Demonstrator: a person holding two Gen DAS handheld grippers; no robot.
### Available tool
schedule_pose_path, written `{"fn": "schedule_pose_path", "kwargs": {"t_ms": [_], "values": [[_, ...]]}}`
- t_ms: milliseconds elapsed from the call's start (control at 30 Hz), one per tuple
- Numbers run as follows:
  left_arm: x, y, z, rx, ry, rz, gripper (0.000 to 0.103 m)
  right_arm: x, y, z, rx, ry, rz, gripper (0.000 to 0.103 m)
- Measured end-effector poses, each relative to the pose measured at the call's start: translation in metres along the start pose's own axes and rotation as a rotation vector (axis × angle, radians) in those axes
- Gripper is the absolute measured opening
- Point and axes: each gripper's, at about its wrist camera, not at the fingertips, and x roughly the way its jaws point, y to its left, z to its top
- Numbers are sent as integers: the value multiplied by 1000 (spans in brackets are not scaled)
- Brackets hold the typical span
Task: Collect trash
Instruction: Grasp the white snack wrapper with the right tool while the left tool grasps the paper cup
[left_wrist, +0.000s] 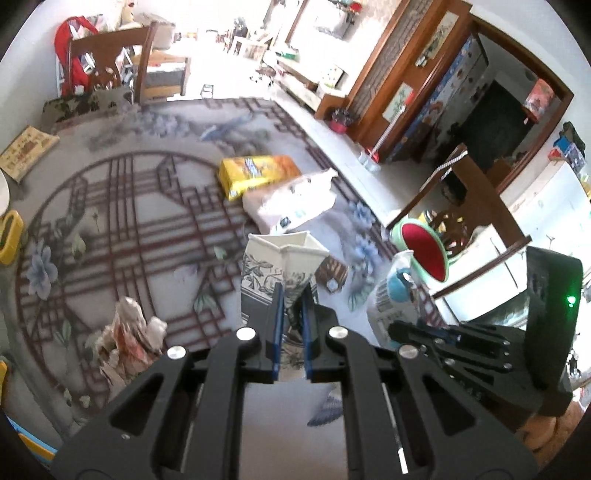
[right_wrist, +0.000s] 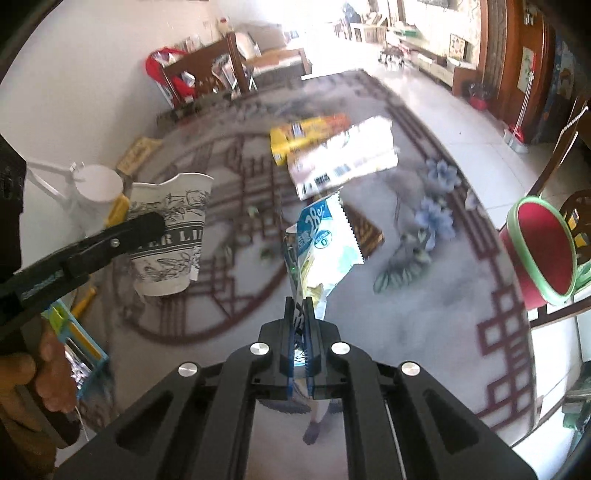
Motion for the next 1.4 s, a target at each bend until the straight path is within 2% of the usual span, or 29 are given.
{"fn": "schedule_pose_path", "kwargs": {"t_ms": [167,533,1400], "values": [[-4,-1,10,-3,-23,16,8,-17,4,15,-15,-50,11,4],[9,-11,21,-21,-13,30,8,-29,-12,37,-29,-86,26,5],[69,-104,57,-1,-17,61,8,-48,-122,70,11,-104,53,5]]}}
